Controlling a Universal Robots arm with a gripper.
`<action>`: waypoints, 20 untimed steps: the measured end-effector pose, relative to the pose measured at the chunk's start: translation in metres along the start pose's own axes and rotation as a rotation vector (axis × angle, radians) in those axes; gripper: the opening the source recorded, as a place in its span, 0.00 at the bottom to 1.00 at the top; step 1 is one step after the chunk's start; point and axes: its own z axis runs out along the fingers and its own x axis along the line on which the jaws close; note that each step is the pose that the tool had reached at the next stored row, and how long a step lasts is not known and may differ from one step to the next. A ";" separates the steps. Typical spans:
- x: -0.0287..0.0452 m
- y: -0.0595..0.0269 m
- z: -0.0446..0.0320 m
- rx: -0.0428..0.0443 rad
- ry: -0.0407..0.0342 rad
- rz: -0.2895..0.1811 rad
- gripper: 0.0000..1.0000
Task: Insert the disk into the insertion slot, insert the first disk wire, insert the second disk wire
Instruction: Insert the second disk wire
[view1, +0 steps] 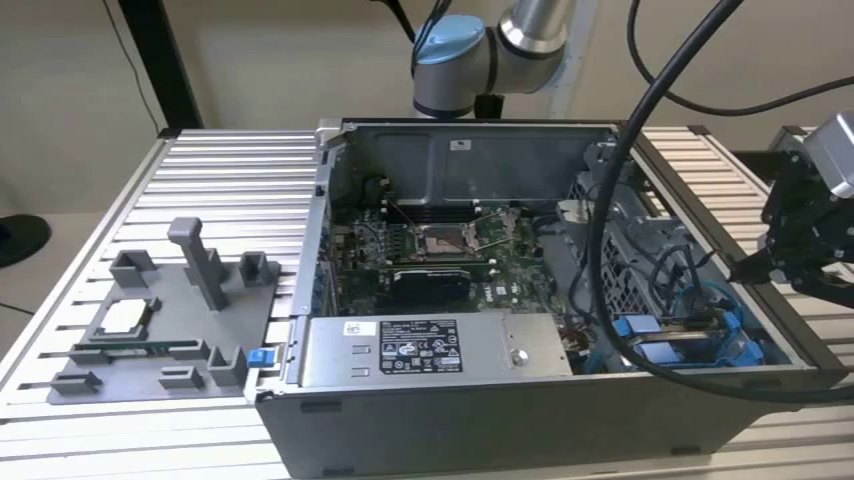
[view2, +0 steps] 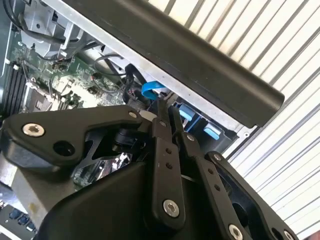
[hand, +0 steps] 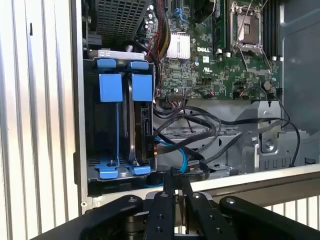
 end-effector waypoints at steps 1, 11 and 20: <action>-0.0001 0.0022 -0.0011 0.0001 -0.0001 0.000 0.00; -0.0011 0.0341 -0.0068 0.0002 -0.0001 0.001 0.00; -0.0005 0.0623 -0.0081 0.0060 0.0248 0.000 0.00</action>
